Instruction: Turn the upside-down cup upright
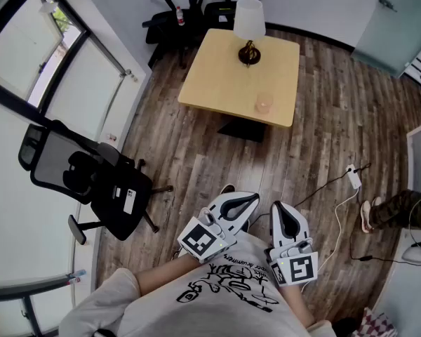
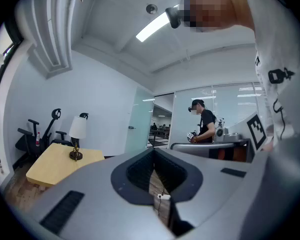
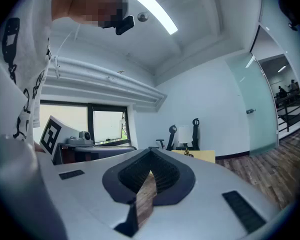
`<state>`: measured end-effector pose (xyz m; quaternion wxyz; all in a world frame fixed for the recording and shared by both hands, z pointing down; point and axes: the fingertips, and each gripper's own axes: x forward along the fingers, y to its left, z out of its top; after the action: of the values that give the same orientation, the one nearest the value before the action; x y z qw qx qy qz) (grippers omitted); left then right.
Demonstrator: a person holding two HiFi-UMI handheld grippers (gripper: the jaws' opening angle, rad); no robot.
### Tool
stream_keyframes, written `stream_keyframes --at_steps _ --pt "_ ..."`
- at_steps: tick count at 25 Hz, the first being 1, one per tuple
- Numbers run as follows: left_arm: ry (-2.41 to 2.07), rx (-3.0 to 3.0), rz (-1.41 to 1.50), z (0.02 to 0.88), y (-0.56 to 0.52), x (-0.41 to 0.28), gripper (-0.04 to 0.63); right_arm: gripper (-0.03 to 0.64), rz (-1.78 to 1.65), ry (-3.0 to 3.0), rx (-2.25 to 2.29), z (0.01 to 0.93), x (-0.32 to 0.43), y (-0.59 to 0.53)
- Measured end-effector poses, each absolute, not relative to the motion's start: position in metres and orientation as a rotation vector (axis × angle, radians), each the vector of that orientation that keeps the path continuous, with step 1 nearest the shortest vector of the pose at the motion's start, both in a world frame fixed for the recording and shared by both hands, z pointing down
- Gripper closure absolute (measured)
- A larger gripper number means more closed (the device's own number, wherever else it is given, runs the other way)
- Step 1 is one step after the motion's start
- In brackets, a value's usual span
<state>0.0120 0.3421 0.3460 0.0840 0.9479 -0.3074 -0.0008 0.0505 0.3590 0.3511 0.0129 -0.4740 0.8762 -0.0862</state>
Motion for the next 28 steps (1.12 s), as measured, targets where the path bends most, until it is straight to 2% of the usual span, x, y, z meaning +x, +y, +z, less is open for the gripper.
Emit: stream_keyframes --at_steps 11,28 --pt "-0.917 2.815 -0.031 0.359 0.297 -0.005 0.586 0.594 -0.282 2.765 -1.475 0.365 0.032 0.311" --pt "-0.811 2.863 -0.041 0.349 0.123 -0.030 0.586 0.592 -0.259 2.728 -1.521 0.350 0.005 0.144"
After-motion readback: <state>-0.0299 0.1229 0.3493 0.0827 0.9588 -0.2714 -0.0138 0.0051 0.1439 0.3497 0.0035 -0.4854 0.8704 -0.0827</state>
